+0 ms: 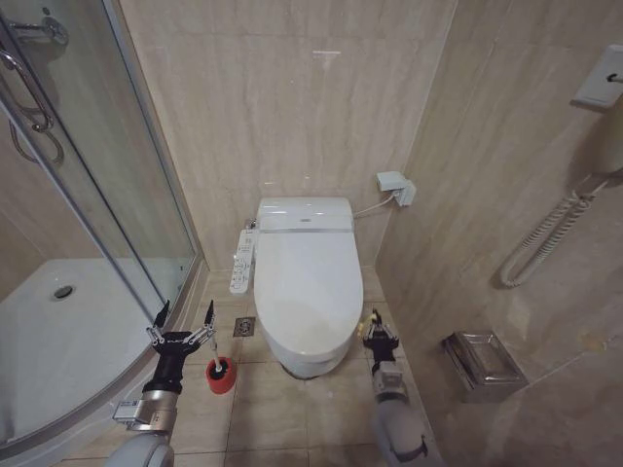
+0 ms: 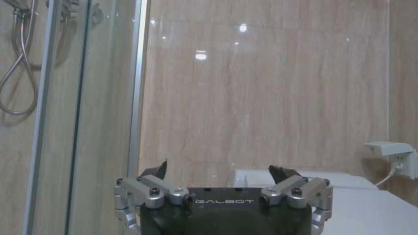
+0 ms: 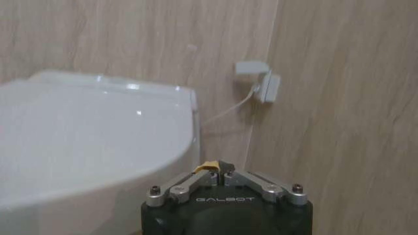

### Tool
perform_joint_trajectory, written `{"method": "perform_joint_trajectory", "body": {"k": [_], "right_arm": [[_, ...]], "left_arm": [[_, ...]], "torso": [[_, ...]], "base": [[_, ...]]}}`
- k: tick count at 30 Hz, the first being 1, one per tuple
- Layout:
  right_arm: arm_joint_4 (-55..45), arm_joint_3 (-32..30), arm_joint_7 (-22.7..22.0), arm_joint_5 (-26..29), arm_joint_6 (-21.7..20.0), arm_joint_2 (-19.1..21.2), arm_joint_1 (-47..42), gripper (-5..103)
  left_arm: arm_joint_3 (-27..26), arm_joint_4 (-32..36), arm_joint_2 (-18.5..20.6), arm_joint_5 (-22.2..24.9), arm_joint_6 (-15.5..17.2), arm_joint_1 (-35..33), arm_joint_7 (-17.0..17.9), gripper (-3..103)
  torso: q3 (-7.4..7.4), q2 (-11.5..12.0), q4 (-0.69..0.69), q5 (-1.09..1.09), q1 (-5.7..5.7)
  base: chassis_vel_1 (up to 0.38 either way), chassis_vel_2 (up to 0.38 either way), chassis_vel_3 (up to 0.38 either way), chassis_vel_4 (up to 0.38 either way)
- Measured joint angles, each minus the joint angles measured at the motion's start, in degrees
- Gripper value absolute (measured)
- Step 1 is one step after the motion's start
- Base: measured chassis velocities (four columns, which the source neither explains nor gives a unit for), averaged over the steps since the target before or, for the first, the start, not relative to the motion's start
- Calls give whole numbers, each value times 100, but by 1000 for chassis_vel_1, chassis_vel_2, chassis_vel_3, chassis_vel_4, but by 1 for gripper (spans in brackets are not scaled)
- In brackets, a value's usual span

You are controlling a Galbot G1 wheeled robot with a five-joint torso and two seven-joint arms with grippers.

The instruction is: Open the toilet lid, clean the toilet bowl with a toilet brush, close the toilet lid, and flush.

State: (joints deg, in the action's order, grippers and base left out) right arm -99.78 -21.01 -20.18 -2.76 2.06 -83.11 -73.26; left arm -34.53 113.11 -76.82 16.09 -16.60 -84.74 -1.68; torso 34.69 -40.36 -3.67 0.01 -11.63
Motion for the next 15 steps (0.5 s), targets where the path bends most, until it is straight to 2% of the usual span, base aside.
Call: {"method": "perform_joint_trajectory", "body": {"k": [9,15], "right_arm": [[-1021,-68,-25,378,-395,109,186,1],[-1140,-130,88,520,-477,103,516,1]], "left_arm": [[0,0,0,0,0,0,0,100],[0,0,0,0,0,0,0,100]], "torso": [[-1,0,0,-1,0],[0,0,1,-1,0]], "base": [[0,0,0,0],[0,0,0,0]]}}
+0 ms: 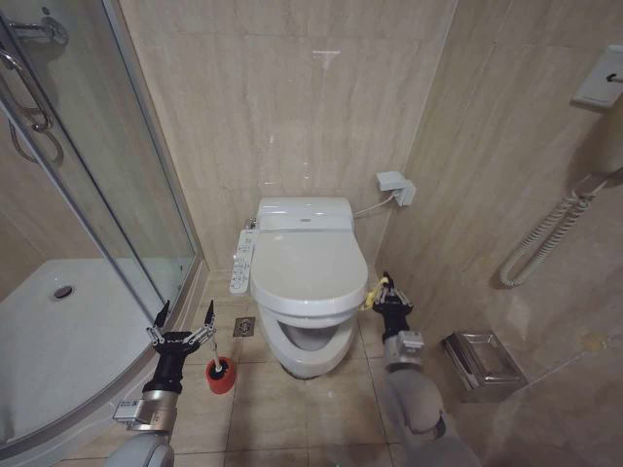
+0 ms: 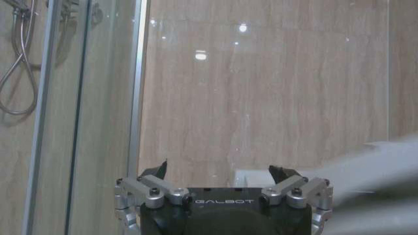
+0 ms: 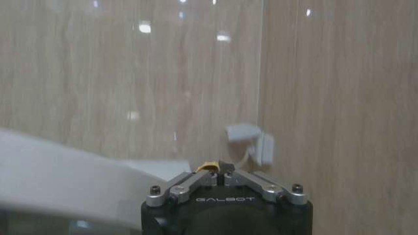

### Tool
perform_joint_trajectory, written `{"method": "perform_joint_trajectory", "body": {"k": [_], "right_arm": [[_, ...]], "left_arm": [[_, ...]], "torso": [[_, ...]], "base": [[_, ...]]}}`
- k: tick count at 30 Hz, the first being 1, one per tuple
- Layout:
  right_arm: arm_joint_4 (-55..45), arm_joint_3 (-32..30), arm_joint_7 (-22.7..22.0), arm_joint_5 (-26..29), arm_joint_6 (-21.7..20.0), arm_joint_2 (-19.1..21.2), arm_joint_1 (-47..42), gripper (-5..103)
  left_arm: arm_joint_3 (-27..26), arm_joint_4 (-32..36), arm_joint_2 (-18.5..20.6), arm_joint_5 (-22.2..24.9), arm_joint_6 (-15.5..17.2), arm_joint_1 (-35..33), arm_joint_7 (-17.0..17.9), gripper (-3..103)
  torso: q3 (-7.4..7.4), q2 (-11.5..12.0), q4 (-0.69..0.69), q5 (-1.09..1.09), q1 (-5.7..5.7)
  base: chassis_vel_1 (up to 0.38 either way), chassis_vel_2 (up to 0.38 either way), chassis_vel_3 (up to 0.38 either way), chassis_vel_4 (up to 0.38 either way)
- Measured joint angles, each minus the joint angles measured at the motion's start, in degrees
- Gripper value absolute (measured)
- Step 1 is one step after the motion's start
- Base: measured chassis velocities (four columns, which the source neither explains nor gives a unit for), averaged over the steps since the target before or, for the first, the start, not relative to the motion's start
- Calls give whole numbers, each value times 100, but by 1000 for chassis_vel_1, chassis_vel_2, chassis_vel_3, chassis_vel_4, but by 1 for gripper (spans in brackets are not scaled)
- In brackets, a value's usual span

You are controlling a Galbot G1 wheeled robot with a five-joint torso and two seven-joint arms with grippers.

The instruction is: Open the toilet lid, clean the toilet bowl with a toilet brush, close the toilet lid, and flush.

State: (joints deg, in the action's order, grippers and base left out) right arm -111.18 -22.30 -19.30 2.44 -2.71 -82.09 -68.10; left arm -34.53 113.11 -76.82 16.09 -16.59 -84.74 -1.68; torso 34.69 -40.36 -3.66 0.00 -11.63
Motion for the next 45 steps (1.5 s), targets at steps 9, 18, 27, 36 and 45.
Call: {"method": "perform_joint_trajectory", "body": {"k": [9,18,27,36,45], "right_arm": [[584,-6,189,275,-166,300,1170,1],[1199,128,331,772,-602,612,2434,1],[1828,283,440,1017,-717,658,3311,1],[2793,679,522,1014,-686,589,4010,1],[3734,1004,569,1035,-626,670,4875,1]], "left_arm": [[0,0,0,0,0,0,0,100],[0,0,0,0,0,0,0,100],[0,0,0,0,0,0,0,100],[0,0,0,0,0,0,0,100],[0,0,0,0,0,0,0,100]], "torso": [[0,0,0,0,0],[0,0,0,0,0],[0,0,-2,-1,0],[0,-1,-3,-1,0],[1,0,1,0,0]], "base": [[0,0,0,0],[0,0,0,0],[0,0,0,0],[0,0,0,0],[0,0,0,0]]}}
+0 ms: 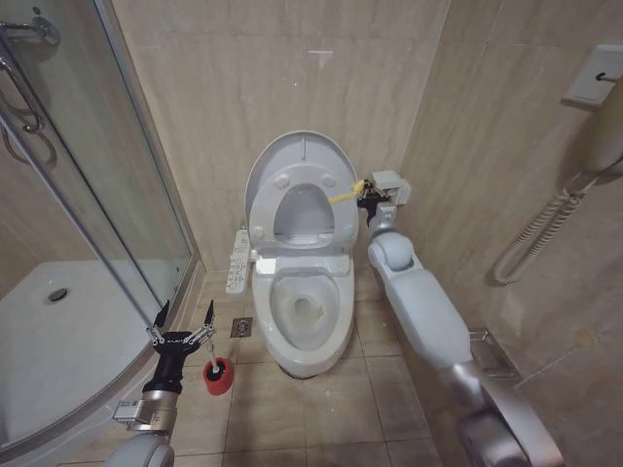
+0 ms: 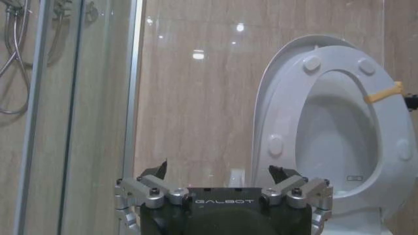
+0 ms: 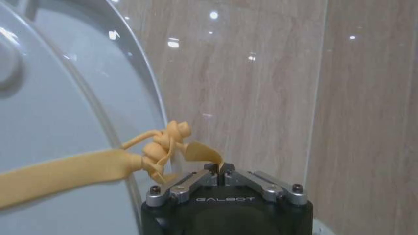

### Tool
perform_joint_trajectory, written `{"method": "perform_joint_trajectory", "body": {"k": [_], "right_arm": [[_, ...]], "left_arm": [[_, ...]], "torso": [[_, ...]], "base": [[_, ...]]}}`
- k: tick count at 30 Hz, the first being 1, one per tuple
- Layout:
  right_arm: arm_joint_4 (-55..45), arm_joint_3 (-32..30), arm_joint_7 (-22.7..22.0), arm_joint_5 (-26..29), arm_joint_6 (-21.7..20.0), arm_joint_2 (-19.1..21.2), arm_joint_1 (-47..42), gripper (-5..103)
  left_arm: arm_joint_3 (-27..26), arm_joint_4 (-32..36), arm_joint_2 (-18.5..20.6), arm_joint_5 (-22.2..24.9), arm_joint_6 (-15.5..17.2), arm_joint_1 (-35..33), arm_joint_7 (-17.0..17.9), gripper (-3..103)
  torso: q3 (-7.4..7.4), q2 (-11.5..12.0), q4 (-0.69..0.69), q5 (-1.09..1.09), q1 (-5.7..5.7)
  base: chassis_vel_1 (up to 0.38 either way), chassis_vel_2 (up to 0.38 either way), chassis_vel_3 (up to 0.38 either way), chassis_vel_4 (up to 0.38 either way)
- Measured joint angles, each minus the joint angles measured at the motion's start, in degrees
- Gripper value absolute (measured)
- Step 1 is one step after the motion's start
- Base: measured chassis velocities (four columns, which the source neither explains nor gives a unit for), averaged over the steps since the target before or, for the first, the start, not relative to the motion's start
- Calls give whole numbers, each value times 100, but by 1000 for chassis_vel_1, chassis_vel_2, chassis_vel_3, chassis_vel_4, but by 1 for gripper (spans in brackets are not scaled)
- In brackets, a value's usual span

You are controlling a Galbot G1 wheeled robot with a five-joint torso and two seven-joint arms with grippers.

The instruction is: Open the toilet lid, clean the toilet bowl with a toilet brush, close the toilet lid, and flush.

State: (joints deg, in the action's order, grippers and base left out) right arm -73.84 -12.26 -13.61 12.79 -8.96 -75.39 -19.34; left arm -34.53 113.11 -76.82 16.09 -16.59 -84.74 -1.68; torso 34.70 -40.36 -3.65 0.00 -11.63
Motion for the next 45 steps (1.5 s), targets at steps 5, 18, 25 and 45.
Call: {"method": "perform_joint_trajectory", "body": {"k": [5,18,25,45], "right_arm": [[350,110,47,-1,52,-11,377,1],[1194,181,154,-109,196,-146,950,1],[1370,76,145,-195,198,-245,975,1],[547,-240,11,26,19,367,366,1]], "left_arm": [[0,0,0,0,0,0,0,100],[0,0,0,0,0,0,0,100],[0,0,0,0,0,0,0,100],[0,0,0,0,0,0,0,100]], "torso": [[0,0,1,1,-1],[0,0,-3,0,0],[-1,0,-2,0,1],[-1,0,0,1,0]], "base": [[0,0,0,0],[0,0,0,0],[0,0,0,0],[0,0,0,0]]}}
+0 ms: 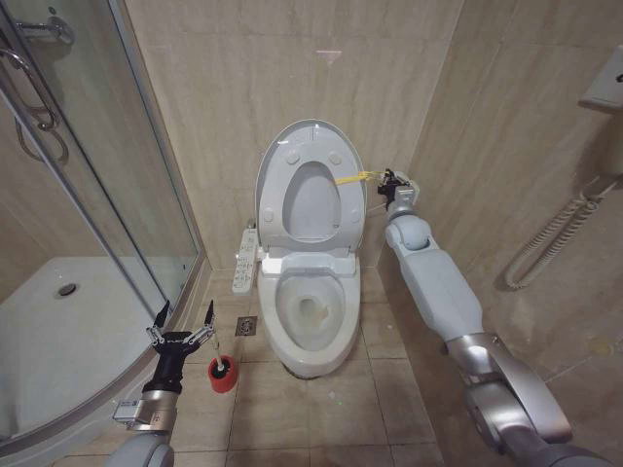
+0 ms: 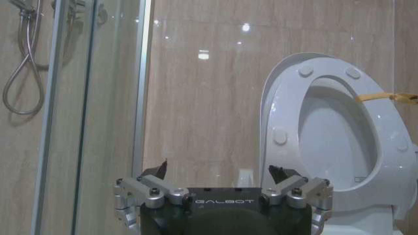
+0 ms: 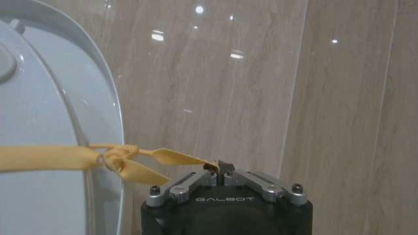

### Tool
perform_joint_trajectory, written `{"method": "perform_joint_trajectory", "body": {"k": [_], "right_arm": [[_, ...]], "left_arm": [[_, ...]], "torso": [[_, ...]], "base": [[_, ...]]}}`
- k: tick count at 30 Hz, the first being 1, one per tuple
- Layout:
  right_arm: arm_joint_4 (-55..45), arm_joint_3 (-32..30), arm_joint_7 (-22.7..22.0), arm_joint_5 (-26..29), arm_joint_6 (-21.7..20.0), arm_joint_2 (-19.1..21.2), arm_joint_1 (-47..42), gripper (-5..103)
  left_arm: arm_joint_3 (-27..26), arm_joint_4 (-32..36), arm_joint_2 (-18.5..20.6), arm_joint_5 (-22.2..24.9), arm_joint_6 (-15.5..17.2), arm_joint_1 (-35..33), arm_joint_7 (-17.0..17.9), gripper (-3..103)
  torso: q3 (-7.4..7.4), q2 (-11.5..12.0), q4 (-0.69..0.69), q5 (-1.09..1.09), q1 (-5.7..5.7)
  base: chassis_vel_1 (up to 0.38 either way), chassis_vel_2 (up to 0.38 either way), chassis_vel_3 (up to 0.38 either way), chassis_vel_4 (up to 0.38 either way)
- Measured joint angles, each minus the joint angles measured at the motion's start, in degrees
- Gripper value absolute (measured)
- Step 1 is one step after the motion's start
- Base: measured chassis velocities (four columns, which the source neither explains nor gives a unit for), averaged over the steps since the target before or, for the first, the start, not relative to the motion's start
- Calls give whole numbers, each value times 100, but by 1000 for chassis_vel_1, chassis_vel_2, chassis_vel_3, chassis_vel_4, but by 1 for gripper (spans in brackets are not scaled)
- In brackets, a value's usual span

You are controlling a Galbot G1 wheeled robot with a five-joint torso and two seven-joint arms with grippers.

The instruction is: Open the toilet lid, clean the toilet bowl with a toilet brush, close the toilet lid, and flush.

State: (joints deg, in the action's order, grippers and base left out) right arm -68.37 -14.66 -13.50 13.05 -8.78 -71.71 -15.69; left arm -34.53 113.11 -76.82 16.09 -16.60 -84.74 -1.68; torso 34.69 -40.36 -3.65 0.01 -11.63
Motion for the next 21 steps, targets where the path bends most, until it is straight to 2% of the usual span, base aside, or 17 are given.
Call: {"method": "perform_joint_trajectory", "body": {"k": [11,21], "right_arm": [[-284,-1,-117,-23,-128,-74,-314,1],[30,64,-215,-192,-152,-429,28,1]], "left_arm": [[0,0,0,0,0,0,0,100],[0,0,0,0,0,0,0,100]], "torso": [[0,0,-5,0,0],[0,0,-5,-1,0]], "base": [[0,0,0,0],[0,0,0,0]]}}
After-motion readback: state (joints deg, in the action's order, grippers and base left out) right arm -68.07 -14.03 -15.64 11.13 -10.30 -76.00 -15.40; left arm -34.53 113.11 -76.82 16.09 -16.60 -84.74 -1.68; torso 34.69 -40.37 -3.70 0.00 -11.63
